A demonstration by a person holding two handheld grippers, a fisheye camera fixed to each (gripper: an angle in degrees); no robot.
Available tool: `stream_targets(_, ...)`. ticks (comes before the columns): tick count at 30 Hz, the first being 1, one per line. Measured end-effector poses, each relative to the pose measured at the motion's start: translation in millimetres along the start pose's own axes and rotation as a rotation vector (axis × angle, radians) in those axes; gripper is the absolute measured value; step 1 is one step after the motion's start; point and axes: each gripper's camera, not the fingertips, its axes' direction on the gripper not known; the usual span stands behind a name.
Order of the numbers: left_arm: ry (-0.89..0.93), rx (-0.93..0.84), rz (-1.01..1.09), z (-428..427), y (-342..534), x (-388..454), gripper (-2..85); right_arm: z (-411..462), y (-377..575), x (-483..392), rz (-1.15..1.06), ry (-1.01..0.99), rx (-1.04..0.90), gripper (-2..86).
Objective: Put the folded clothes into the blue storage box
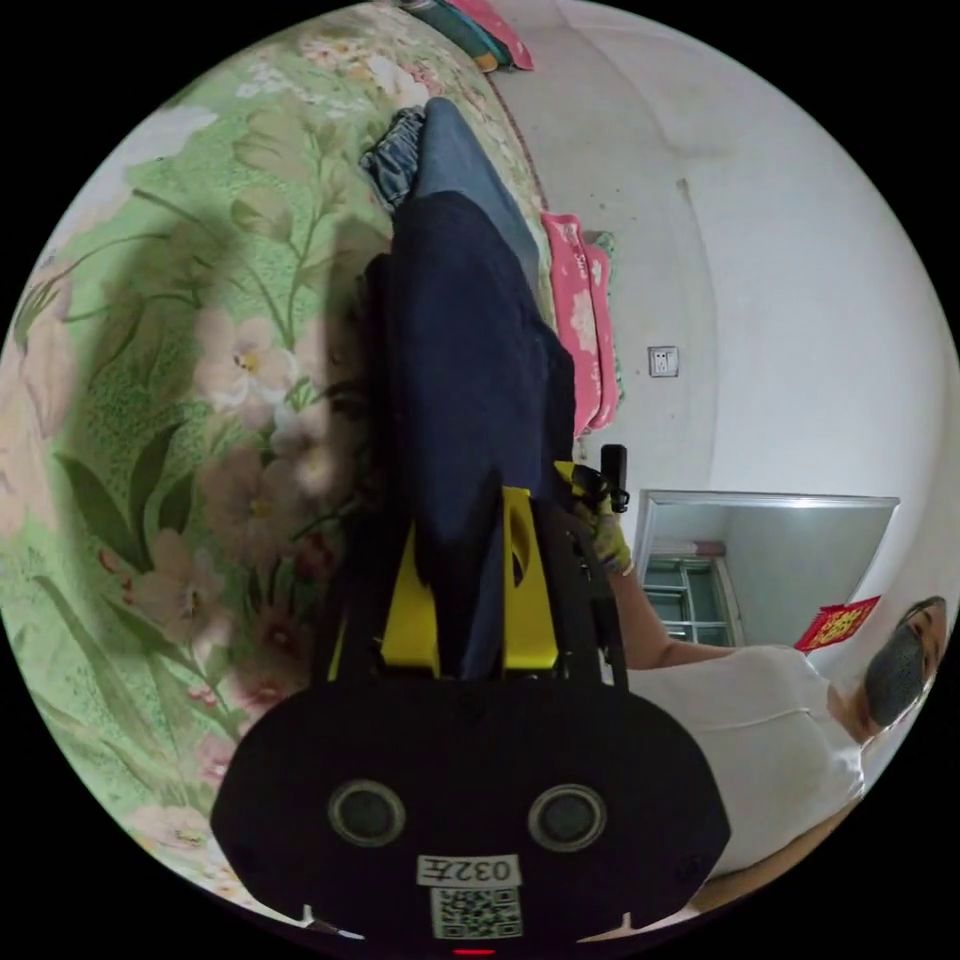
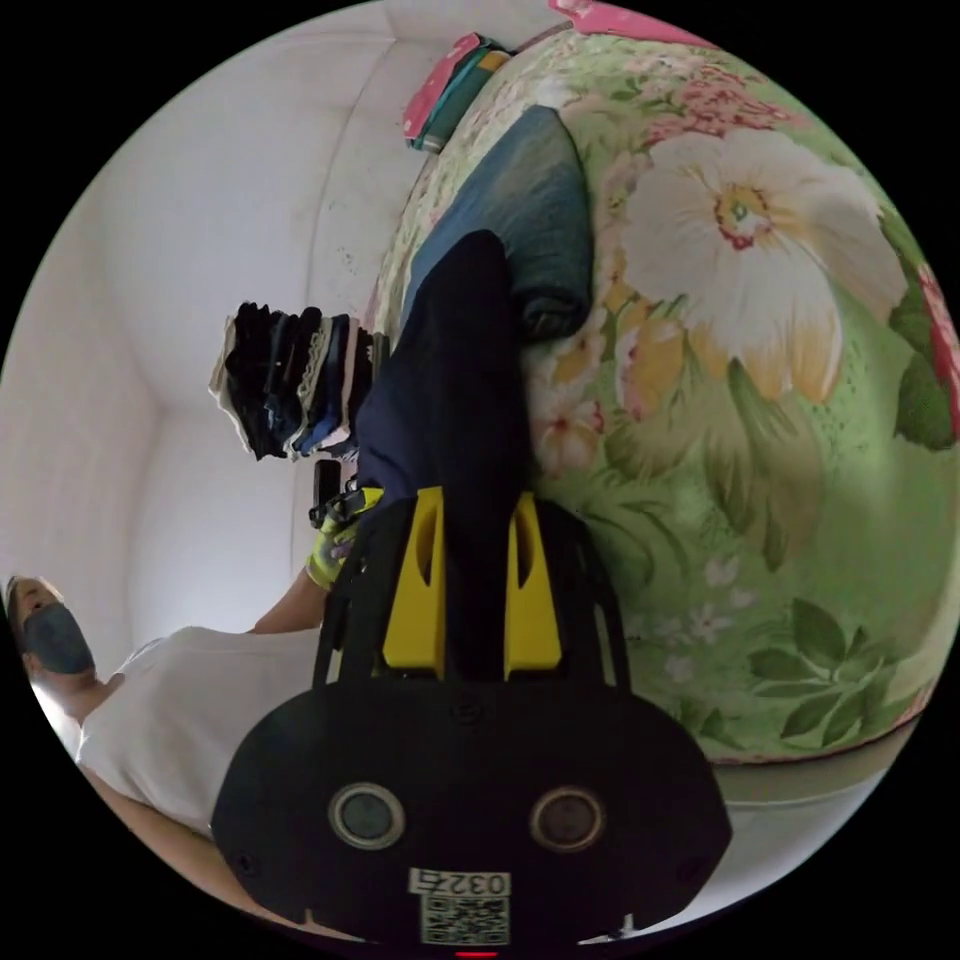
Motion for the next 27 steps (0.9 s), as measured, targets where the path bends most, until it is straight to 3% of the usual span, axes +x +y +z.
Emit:
stream_targets(12, 0.213, -0.014, 0.174, -75, 74, 43, 2.4, -12, 93, -44, -0.115, 0.055, 0.232, 7.9)
stream_targets(17, 0.215, -0.189, 0.312, -125, 108, 47, 2.6, 42, 190, -56, 0.019, 0.122, 0.381, 7.9)
stream_targets(20, 0.167, -0.284, 0.384, -148, 128, 58, 2.8, 77, 230, -40, 0.139, 0.061, 0.425, 8.0)
stream_targets(27, 0.151, -0.573, 0.492, -104, 143, 103, 2.8, 89, 312, -12, 0.326, 0.135, 0.533, 8.0)
